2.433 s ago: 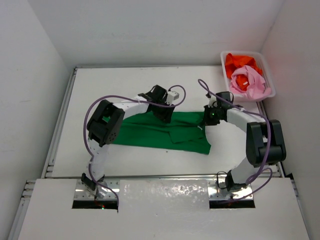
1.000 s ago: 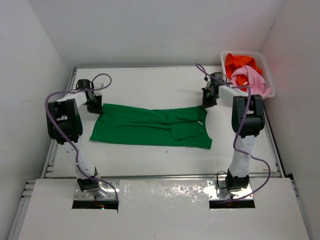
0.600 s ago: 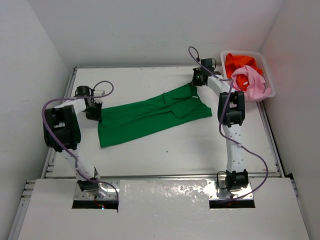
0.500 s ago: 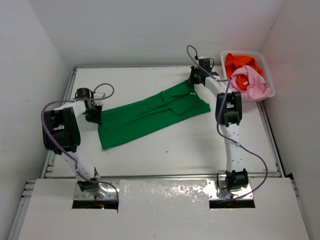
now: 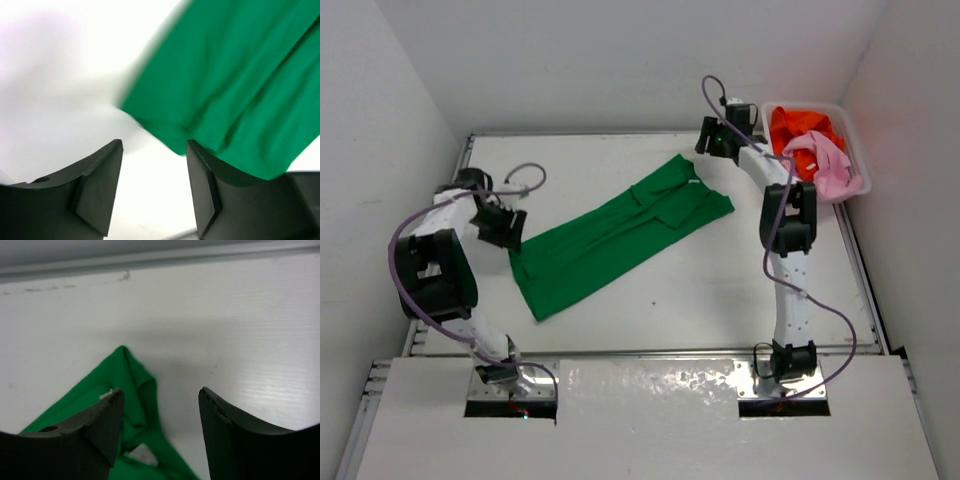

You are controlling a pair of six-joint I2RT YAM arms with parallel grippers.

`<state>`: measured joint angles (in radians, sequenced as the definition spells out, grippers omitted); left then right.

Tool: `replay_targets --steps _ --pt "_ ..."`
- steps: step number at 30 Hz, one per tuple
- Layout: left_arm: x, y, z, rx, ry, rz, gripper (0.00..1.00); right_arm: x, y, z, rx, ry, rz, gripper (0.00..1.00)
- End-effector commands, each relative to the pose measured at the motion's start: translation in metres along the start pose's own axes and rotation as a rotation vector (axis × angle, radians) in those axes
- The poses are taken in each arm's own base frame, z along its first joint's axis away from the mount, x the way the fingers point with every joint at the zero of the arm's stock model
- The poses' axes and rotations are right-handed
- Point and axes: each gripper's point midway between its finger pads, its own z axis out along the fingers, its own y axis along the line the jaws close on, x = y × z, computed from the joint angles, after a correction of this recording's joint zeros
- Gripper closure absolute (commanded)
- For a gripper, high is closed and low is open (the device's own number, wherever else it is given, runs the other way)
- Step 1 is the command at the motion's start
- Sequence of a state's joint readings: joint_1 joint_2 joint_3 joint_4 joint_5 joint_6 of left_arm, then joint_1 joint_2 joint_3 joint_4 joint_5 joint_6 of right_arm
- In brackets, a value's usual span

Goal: Fold and stack the t-shirts
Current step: Rotate the tshirt 90 degrees

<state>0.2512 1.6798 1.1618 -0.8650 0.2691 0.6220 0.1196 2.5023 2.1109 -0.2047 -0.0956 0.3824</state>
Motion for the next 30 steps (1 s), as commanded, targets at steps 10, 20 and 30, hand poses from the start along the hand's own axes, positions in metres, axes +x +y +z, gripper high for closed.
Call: replay_targets --steps 10,20,30 --pt "-0.072 0.041 0.024 -0.011 -0.213 -0.08 0.47 0.09 -0.025 -0.157 0.22 0.169 0.153 0.51" --pt "-0.028 0.018 0.052 0.012 -0.123 -0.048 0.51 0.163 -0.035 -0.11 0.246 0.374 0.253 0.5" --pt "0.058 -0.052 0.067 0.227 0.023 0.1 0.98 0.121 -0.028 0.01 0.144 0.285 0.272 0.96"
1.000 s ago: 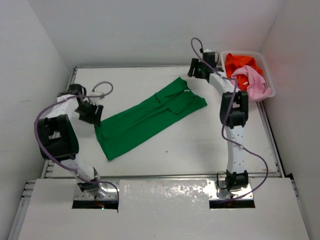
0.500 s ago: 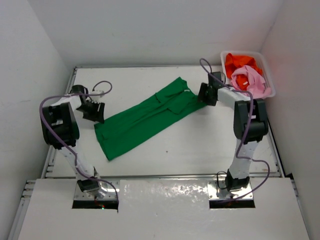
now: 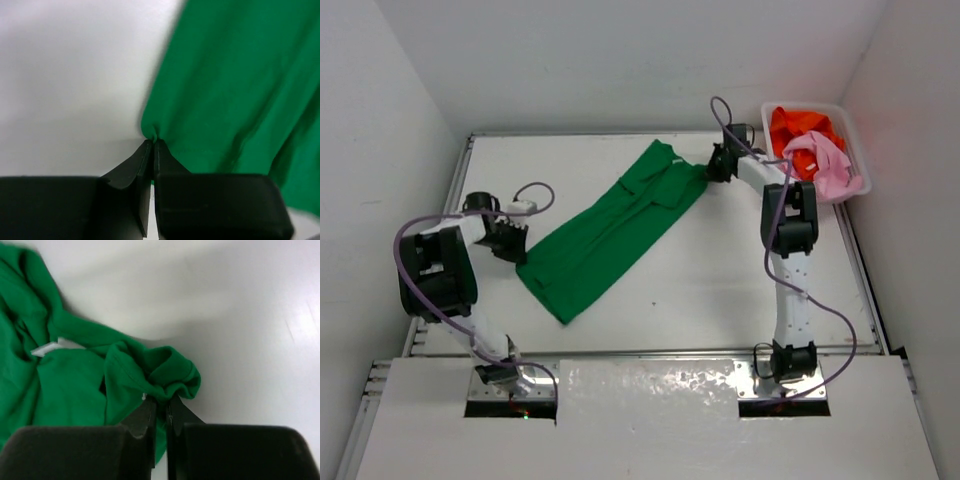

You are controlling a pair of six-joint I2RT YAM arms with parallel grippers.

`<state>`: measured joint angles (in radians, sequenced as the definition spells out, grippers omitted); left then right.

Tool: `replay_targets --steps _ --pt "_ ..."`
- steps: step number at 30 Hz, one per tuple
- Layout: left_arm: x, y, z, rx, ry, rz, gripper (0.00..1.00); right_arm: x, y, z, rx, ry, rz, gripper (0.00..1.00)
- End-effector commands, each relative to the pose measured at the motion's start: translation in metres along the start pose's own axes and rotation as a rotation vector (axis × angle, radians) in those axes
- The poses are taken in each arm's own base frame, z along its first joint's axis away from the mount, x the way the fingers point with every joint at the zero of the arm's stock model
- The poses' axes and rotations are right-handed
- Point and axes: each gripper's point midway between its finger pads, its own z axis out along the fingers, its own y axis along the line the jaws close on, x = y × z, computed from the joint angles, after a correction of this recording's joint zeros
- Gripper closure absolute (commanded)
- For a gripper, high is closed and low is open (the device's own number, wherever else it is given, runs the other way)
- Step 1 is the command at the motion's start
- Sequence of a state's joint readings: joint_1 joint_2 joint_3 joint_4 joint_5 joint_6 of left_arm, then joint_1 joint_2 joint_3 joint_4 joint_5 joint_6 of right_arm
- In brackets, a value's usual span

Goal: Fold and stack the t-shirts
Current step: Rotate the tshirt 90 degrees

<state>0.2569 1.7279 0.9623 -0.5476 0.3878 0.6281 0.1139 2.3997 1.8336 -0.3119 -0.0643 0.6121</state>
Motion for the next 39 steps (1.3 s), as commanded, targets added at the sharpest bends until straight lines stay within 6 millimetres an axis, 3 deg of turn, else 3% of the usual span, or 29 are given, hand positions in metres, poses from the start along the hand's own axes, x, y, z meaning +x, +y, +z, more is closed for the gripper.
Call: replay_targets --steps 1,2,3,4,5,7,8,9,10,13,14,15,17,18,19,21,22,23,24,25,27,28,30,31,32,33,34,35,39 --pt "0.06 -0.062 0.007 0.191 0.162 0.14 0.98 0.001 0.0 0.056 -0.01 -0.001 0.025 0.96" --pt "0.067 -0.07 0.01 0.206 0.184 0.231 0.96 -0.016 0.008 0.074 -0.042 -0.052 0.039 0.91" --pt "0.085 -0.094 0.016 0.249 0.244 0.316 0.94 -0.034 0.015 0.083 -0.076 -0.109 0.056 0.88" --pt "0.088 -0.099 0.019 0.251 0.248 0.369 0.89 -0.046 0.022 0.09 -0.111 -0.151 0.095 0.82" --pt "0.103 -0.115 0.024 0.29 0.283 0.408 0.87 -0.058 0.03 0.1 -0.153 -0.2 0.107 0.61" --pt "0.111 -0.137 0.033 0.331 0.34 0.466 0.85 -0.08 0.038 0.101 -0.196 -0.29 0.128 0.41" --pt "0.103 -0.142 0.035 0.343 0.331 0.475 0.82 -0.091 0.043 0.095 -0.211 -0.326 0.126 0.15" --pt "0.103 -0.142 0.035 0.343 0.335 0.475 0.82 -0.096 0.044 0.089 -0.212 -0.339 0.118 0.05" --pt "0.101 -0.143 0.034 0.352 0.324 0.493 0.82 -0.099 0.045 0.083 -0.216 -0.342 0.086 0.01" --pt "0.101 -0.146 0.027 0.355 0.304 0.509 0.82 -0.121 0.049 0.037 -0.205 -0.372 0.015 0.01" --pt "0.106 -0.144 0.025 0.349 0.311 0.506 0.82 -0.107 0.039 0.033 -0.169 -0.33 0.003 0.01" --pt "0.101 -0.14 0.022 0.315 0.288 0.519 0.81 -0.128 0.051 -0.007 -0.179 -0.379 -0.042 0.01" --pt "0.099 -0.131 0.018 0.287 0.263 0.491 0.78 -0.102 0.039 -0.025 -0.129 -0.305 -0.055 0.01" --pt "0.093 -0.127 0.013 0.273 0.236 0.481 0.75 -0.114 0.048 -0.068 -0.134 -0.339 -0.058 0.01" --pt "0.086 -0.122 0.009 0.256 0.211 0.464 0.73 -0.075 0.027 -0.067 -0.071 -0.254 -0.044 0.01" --pt "0.071 -0.099 -0.002 0.196 0.14 0.366 0.69 -0.037 0.018 -0.094 -0.036 -0.184 -0.041 0.01" --pt "0.06 -0.083 -0.01 0.156 0.094 0.304 0.68 0.005 0.016 -0.118 -0.025 -0.14 -0.068 0.01" --pt "0.048 -0.079 -0.017 0.141 0.051 0.279 0.65 0.046 0.023 -0.141 -0.043 -0.102 -0.12 0.01" --pt "0.046 -0.077 -0.02 0.131 0.036 0.256 0.64 0.046 0.021 -0.141 -0.031 -0.106 -0.121 0.01" --pt "0.039 -0.074 -0.025 0.115 0.01 0.241 0.64 0.09 0.028 -0.158 -0.044 -0.055 -0.173 0.01" --pt "0.026 -0.074 -0.034 0.09 -0.051 0.231 0.63 0.131 0.037 -0.173 -0.081 0.002 -0.167 0.01" --pt "0.023 -0.075 -0.037 0.076 -0.068 0.235 0.63 0.169 0.038 -0.185 -0.11 0.044 -0.175 0.05" --pt "0.01 -0.068 -0.049 0.001 -0.133 0.228 0.63 0.207 0.047 -0.198 -0.182 0.084 -0.101 0.17" --pt "0.008 -0.067 -0.053 -0.023 -0.149 0.224 0.63 0.251 0.033 -0.2 -0.174 0.149 -0.104 0.27" --pt "-0.002 -0.064 -0.062 -0.062 -0.2 0.234 0.63 0.25 0.048 -0.21 -0.251 0.095 -0.075 0.51" --pt "-0.006 -0.061 -0.067 -0.101 -0.219 0.207 0.63 0.263 0.049 -0.212 -0.26 0.106 -0.014 0.59" --pt "-0.008 -0.058 -0.071 -0.132 -0.238 0.193 0.63 0.292 0.044 -0.214 -0.268 0.149 -0.029 0.64" --pt "-0.021 -0.053 -0.082 -0.182 -0.303 0.195 0.63 0.298 0.05 -0.215 -0.296 0.15 -0.021 0.64" --pt "-0.028 -0.045 -0.098 -0.281 -0.375 0.143 0.62 0.333 0.07 -0.221 -0.384 0.206 0.022 0.45"
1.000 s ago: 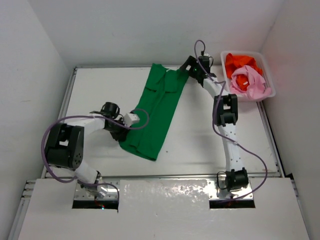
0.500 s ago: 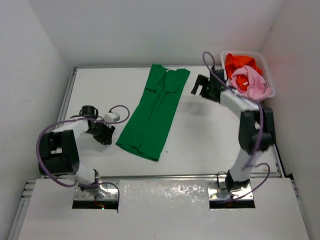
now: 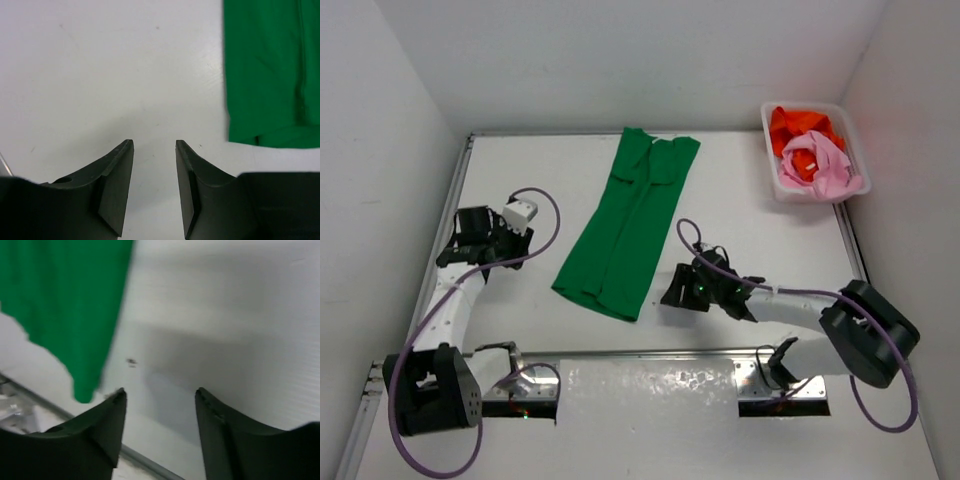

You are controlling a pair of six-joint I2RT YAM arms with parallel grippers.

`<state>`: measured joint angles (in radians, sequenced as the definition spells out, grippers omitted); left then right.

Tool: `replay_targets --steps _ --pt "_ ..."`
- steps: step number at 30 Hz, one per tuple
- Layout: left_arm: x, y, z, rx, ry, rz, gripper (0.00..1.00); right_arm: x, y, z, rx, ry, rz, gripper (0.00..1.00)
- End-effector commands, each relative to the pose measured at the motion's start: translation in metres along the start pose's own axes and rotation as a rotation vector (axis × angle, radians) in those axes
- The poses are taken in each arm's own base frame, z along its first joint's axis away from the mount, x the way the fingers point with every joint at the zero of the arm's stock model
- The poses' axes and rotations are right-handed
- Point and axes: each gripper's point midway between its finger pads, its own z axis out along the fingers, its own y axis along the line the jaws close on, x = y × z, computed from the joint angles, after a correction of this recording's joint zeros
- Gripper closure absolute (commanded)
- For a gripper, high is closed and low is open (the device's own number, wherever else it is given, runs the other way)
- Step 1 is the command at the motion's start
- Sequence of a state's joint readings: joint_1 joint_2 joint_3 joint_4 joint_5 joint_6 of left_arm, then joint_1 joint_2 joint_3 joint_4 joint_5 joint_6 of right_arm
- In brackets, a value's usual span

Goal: Fold and stack the t-shirts
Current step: Rotate the tshirt 90 degrees

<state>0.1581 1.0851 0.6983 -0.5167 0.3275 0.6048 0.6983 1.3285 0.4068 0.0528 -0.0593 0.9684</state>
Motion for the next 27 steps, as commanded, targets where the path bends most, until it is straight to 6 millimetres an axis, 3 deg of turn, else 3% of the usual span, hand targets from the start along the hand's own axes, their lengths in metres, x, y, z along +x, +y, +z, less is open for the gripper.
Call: replay_targets --steps 1,2,6,12,14,15,16,17,18,19,22,23,25,26,27 --pt "-0.015 0.014 -0.007 -0.106 -0.072 -0.055 0.63 0.009 0.041 0.007 -0.161 -0.03 0.087 0.42" --pt "-0.017 0.015 -0.009 -0.113 -0.082 -0.057 0.63 0.01 0.05 0.009 -0.191 -0.028 0.093 0.41" --pt "-0.022 0.022 -0.011 -0.152 -0.098 -0.095 0.62 0.039 0.048 0.027 -0.178 0.075 0.099 0.4" --pt "-0.024 0.02 -0.011 -0.143 -0.107 -0.093 0.63 0.051 0.073 0.051 -0.281 0.175 0.129 0.43" --pt "-0.025 0.021 -0.011 -0.147 -0.109 -0.095 0.62 0.054 0.077 0.056 -0.296 0.2 0.163 0.51" --pt "-0.025 0.021 -0.012 -0.147 -0.11 -0.095 0.62 0.054 0.08 0.058 -0.32 0.195 0.18 0.65" --pt "-0.025 0.02 -0.012 -0.143 -0.11 -0.094 0.62 0.053 0.081 0.057 -0.327 0.192 0.218 0.72" --pt "-0.025 0.02 -0.012 -0.142 -0.113 -0.094 0.62 0.056 0.073 0.057 -0.309 0.185 0.234 0.8" --pt "-0.025 0.019 -0.013 -0.137 -0.113 -0.092 0.62 0.056 0.07 0.055 -0.305 0.177 0.238 0.93" --pt "-0.026 0.017 -0.013 -0.127 -0.116 -0.088 0.62 0.056 0.065 0.054 -0.292 0.175 0.235 0.99" --pt "-0.031 0.005 -0.012 -0.059 -0.138 -0.049 0.62 0.058 0.041 0.045 -0.234 0.174 0.206 1.0" --pt "-0.036 -0.004 -0.012 -0.026 -0.153 -0.019 0.62 0.061 0.022 0.04 -0.19 0.184 0.224 1.0" --pt "-0.048 -0.018 -0.013 0.017 -0.179 0.054 0.62 0.056 0.002 0.025 -0.177 0.166 0.22 1.0" --pt "-0.059 -0.041 -0.011 0.071 -0.19 0.129 0.62 0.059 -0.003 0.018 -0.177 0.189 0.208 1.0" --pt "-0.059 -0.055 -0.01 0.113 -0.17 0.202 0.62 0.073 -0.024 0.011 -0.114 0.248 0.146 1.0"
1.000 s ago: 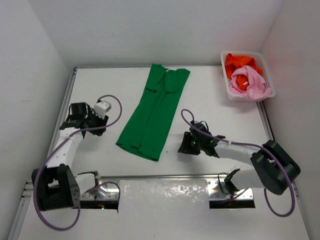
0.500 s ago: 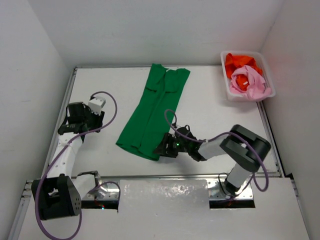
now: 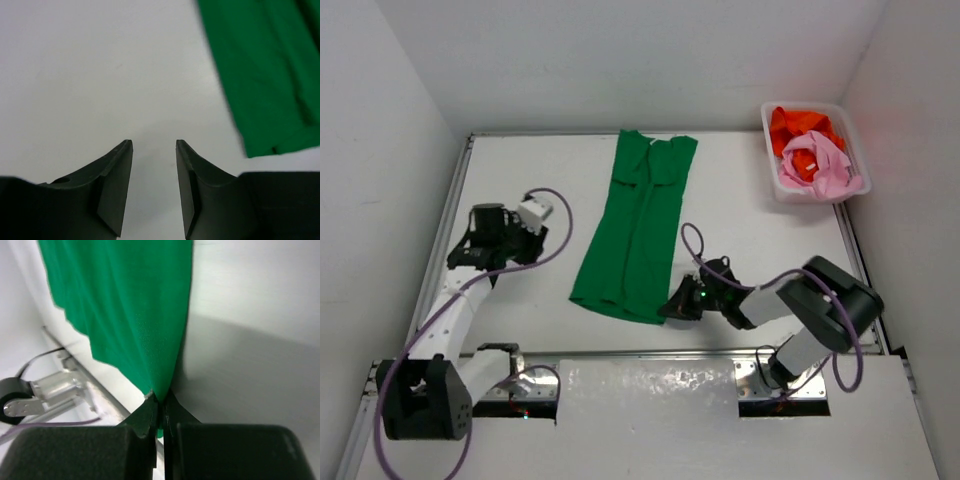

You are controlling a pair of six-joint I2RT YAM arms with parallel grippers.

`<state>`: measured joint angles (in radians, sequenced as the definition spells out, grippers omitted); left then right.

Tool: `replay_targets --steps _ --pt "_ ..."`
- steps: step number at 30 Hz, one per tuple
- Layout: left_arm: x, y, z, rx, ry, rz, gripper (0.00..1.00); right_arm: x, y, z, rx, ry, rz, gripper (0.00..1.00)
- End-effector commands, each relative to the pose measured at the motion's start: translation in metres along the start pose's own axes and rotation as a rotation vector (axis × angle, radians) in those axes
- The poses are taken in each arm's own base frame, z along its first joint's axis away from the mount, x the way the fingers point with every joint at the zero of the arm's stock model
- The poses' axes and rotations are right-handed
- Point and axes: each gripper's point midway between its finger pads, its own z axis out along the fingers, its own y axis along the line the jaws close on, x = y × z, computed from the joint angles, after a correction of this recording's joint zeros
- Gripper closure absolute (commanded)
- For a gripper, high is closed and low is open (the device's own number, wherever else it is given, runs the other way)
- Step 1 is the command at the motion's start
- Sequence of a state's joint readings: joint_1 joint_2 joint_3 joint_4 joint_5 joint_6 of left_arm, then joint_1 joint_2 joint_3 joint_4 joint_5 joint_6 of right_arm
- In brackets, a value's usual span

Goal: Fold and stack the t-shirts
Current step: Rotate the tshirt 90 degrees

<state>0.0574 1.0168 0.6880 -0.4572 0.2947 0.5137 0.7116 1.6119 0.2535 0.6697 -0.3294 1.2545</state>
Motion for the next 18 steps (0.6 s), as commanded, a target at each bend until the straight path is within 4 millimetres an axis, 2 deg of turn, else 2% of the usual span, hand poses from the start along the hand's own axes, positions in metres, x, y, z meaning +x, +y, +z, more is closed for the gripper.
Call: replay_targets --steps 1,2,3,4,5,6,7,8,9,10,11,12,13,14,15,17,18 --pt "-0.048 -0.063 -0.007 0.2 -0.102 0.275 0.62 0.019 -0.063 -0.034 0.214 0.113 -0.09 1.0" --pt "-0.045 -0.077 -0.01 0.25 -0.069 0.318 0.62 0.033 -0.081 -0.048 0.303 0.181 -0.085 1.0" --pt "-0.05 -0.085 -0.013 0.286 -0.075 0.408 0.62 0.036 -0.086 -0.054 0.312 0.204 -0.144 1.0" --pt "-0.062 -0.103 -0.02 0.336 -0.104 0.506 0.62 0.041 -0.088 -0.059 0.312 0.22 -0.155 1.0" --pt "-0.059 -0.111 -0.027 0.37 -0.094 0.577 0.62 0.048 -0.093 -0.065 0.325 0.253 -0.147 1.0" --pt "-0.061 -0.118 -0.03 0.398 -0.126 0.723 0.6 0.051 -0.095 -0.067 0.319 0.263 -0.165 1.0" --pt "-0.058 -0.138 -0.035 0.461 -0.152 0.847 0.59 0.058 -0.104 -0.073 0.34 0.287 -0.149 1.0" --pt "-0.05 -0.148 -0.04 0.5 -0.168 0.936 0.58 0.061 -0.109 -0.077 0.351 0.305 -0.156 1.0" --pt "-0.036 -0.156 -0.037 0.547 -0.178 1.065 0.57 0.064 -0.113 -0.08 0.358 0.315 -0.15 1.0" --pt "-0.026 -0.174 -0.038 0.607 -0.198 1.154 0.57 0.061 -0.113 -0.08 0.351 0.307 -0.142 1.0" --pt "-0.015 -0.183 -0.034 0.647 -0.211 1.266 0.57 0.06 -0.11 -0.08 0.335 0.303 -0.153 0.95" --pt "0.014 -0.189 -0.026 0.701 -0.17 1.332 0.57 0.056 -0.105 -0.079 0.318 0.298 -0.16 0.91" --pt "0.028 -0.201 -0.024 0.751 -0.185 1.423 0.56 0.056 -0.103 -0.081 0.321 0.306 -0.168 0.85" --pt "0.037 -0.205 -0.019 0.775 -0.22 1.534 0.54 0.05 -0.097 -0.081 0.309 0.293 -0.199 0.76" --pt "0.066 -0.207 -0.012 0.821 -0.194 1.572 0.54 0.043 -0.092 -0.08 0.304 0.273 -0.22 0.7" --pt "0.071 -0.209 0.0 0.798 -0.248 1.656 0.54 0.039 -0.086 -0.081 0.297 0.259 -0.232 0.64" --pt "0.087 -0.206 0.006 0.808 -0.22 1.671 0.53 0.034 -0.08 -0.08 0.281 0.245 -0.245 0.61"
